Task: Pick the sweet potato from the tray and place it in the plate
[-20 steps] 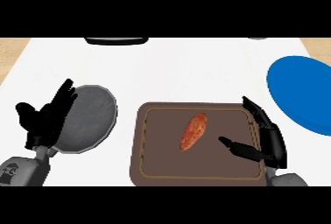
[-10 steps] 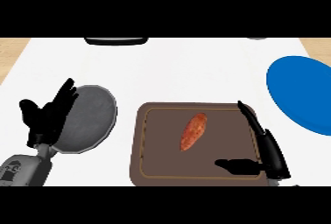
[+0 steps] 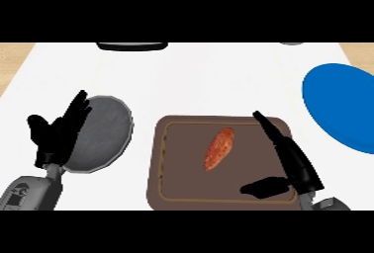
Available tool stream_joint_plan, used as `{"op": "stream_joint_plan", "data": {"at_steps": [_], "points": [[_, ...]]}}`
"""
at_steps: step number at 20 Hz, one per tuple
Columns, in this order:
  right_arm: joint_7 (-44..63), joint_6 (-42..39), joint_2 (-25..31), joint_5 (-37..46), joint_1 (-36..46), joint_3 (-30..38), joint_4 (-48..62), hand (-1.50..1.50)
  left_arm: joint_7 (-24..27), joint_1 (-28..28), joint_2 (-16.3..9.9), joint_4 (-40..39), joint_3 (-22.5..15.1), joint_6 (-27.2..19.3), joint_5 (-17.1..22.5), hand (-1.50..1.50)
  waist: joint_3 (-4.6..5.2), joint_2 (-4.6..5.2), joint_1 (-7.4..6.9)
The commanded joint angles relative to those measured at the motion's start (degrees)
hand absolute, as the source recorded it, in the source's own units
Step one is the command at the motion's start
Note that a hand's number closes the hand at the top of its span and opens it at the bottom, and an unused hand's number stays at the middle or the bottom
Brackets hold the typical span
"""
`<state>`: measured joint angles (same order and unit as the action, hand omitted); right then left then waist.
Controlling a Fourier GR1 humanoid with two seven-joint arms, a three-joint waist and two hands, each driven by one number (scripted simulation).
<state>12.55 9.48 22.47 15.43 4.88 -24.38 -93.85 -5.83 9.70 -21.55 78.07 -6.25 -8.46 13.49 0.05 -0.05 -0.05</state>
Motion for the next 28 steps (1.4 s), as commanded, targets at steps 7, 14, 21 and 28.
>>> {"op": "stream_joint_plan", "data": {"at_steps": [7, 14, 21, 28], "points": [[12.33, -7.15, -4.43, 10.07, 6.73, -3.99, 6.53, -1.5, -1.5, -1.58, 0.49, 2.82, 2.08, 2.31, -1.0, 0.0, -0.04, 0.04, -0.35], [16.89, -14.83, -9.26, 11.92, 10.27, -1.98, 8.23, -1.5, -0.49, 1.4, 4.16, -1.35, 3.71, 2.57, -4.01, 0.0, -0.04, 0.07, -0.02], [18.58, -18.28, -13.44, 16.96, 12.68, 1.25, 11.33, -1.5, -3.49, -3.02, 4.54, 5.5, 5.12, 4.72, -6.06, 0.0, -0.04, 0.03, -0.1], [14.66, -19.25, -16.98, 20.94, 15.23, 4.51, 18.27, -1.5, -4.36, 0.75, 7.18, 2.53, 6.54, 3.66, -9.88, 0.0, -0.04, 0.06, -0.02]]}}
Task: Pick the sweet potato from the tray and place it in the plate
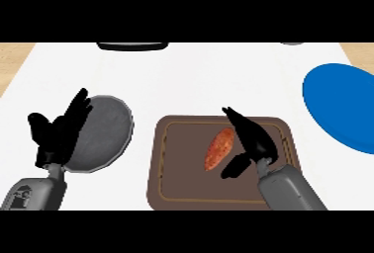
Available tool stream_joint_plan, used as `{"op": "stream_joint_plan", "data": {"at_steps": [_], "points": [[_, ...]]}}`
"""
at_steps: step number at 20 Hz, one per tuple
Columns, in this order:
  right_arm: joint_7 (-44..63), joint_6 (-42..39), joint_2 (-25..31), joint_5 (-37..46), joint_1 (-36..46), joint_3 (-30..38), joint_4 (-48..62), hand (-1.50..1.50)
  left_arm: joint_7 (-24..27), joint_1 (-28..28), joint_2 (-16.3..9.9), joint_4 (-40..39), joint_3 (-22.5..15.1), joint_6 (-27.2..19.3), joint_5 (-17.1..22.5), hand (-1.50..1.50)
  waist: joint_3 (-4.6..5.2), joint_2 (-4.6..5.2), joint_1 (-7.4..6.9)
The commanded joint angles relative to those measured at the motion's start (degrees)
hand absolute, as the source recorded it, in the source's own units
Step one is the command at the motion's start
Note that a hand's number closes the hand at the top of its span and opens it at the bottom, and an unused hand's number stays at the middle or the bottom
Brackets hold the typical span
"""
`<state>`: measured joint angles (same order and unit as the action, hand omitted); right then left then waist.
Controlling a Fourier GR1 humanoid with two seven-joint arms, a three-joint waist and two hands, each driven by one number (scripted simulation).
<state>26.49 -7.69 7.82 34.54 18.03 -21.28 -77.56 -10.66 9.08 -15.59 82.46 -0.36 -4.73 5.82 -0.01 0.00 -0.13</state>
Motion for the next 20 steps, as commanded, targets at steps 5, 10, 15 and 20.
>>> {"op": "stream_joint_plan", "data": {"at_steps": [5, 10, 15, 20], "points": [[-5.84, -2.72, -2.52, 3.24, 2.22, 0.26, 10.0, -1.5, 2.11, 1.51, -0.11, -4.27, 3.27, 3.67, 0.28, 0.0, 0.01, 0.1, -0.12], [-6.61, -7.05, -2.55, 4.26, 2.31, -1.39, 5.43, 1.5, 0.59, 2.57, 0.54, -3.11, 3.2, 3.67, -0.48, 0.0, 0.01, 0.02, 0.05], [-7.23, -4.24, -5.77, 4.6, 4.46, 1.74, 7.45, 1.5, -0.1, -0.65, 1.4, 0.92, 2.01, 3.93, -1.39, 0.0, 0.0, -0.03, -0.18], [-8.66, 4.68, -6.01, 11.77, 0.57, 0.31, 5.8, 1.5, -0.36, 0.79, 1.8, -0.51, 3.61, 2.99, -2.12, 0.0, 0.0, -0.01, 0.03]]}}
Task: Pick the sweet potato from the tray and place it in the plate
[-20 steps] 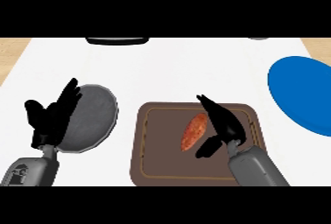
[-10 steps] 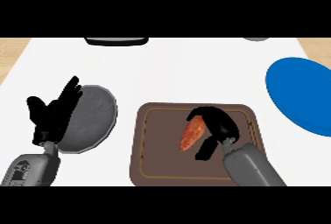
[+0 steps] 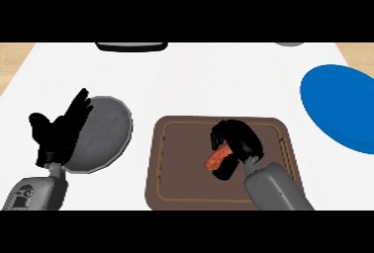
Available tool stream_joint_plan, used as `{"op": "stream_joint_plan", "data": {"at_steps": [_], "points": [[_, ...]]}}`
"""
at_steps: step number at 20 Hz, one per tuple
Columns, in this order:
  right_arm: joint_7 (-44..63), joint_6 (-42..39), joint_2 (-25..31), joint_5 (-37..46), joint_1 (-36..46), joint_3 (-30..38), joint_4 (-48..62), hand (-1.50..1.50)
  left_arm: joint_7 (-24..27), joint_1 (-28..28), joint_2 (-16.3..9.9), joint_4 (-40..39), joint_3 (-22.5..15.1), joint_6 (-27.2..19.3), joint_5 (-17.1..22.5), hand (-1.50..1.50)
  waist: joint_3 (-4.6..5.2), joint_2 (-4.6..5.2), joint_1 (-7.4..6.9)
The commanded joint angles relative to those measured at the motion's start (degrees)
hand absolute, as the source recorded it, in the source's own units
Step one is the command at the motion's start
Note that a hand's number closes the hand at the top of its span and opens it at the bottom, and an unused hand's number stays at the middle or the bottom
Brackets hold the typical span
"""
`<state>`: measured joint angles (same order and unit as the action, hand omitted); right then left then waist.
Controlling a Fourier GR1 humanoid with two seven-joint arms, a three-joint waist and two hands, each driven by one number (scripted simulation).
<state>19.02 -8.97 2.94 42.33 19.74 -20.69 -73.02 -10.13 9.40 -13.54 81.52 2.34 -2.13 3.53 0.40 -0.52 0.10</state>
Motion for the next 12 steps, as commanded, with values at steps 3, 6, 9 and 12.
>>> {"op": "stream_joint_plan", "data": {"at_steps": [3, 6, 9, 12], "points": [[1.78, 6.88, 1.21, 6.86, 0.1, 1.23, -1.96, 1.5, 0.81, -1.76, 0.43, 0.66, 0.82, 0.24, -0.06, 0.0, -0.4, 0.45, -0.22], [0.81, 6.51, 5.21, 7.17, 7.72, 7.45, 5.65, 1.5, 0.84, -0.44, -0.31, 0.79, 0.67, 1.82, 0.23, 0.0, -0.41, 0.6, -0.58], [1.64, 12.99, 5.73, 10.28, 12.81, 10.04, 8.46, 1.5, -0.88, 1.8, 1.05, -1.21, 0.05, 0.11, -0.75, 0.0, -0.42, 0.71, -0.49], [4.65, 20.92, 6.81, 14.31, 13.4, 11.31, 2.2, 1.5, -0.35, -0.85, 0.66, 1.21, 0.29, -0.12, -0.84, 0.0, -0.42, 0.24, -0.31]]}}
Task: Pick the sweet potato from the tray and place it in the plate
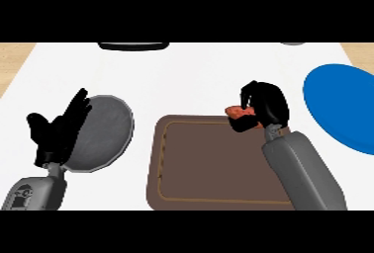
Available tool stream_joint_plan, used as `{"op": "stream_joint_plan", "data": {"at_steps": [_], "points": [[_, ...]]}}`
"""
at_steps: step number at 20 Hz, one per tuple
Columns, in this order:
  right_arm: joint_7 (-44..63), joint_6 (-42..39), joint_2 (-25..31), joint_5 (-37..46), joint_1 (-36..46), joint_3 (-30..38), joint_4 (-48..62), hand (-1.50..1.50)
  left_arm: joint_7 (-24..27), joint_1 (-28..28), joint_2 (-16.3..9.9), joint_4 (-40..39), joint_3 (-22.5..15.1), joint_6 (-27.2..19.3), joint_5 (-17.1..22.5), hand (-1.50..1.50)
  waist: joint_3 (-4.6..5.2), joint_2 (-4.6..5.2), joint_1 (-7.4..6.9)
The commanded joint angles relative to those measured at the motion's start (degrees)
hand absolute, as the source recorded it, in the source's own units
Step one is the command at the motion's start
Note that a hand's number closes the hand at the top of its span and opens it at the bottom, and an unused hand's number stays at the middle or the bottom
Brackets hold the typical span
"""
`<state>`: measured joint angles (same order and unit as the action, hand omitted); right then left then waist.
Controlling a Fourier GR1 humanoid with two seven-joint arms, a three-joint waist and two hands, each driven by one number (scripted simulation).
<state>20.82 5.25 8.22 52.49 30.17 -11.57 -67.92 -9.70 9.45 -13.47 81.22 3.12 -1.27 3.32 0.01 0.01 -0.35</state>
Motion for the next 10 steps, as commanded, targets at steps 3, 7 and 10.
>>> {"op": "stream_joint_plan", "data": {"at_steps": [3, 7, 10], "points": [[6.25, 12.44, 3.58, 9.78, 2.24, 3.07, -5.59, 1.5, -1.33, -1.17, -0.66, 1.47, 0.66, 0.41, 0.54, 0.0, 0.0, -0.35, 0.55], [12.0, 14.69, 4.08, 13.12, 3.27, 6.43, -7.61, 1.5, 0.22, 2.65, -0.91, -4.02, 1.44, 0.71, -0.19, 0.0, 0.03, 0.03, 0.92], [9.1, 15.34, 6.88, 6.5, 2.33, 13.19, -7.53, 1.5, 1.76, -2.19, 1.45, 0.39, 0.17, 0.23, 0.01, 0.0, -0.02, -0.06, 0.33]]}}
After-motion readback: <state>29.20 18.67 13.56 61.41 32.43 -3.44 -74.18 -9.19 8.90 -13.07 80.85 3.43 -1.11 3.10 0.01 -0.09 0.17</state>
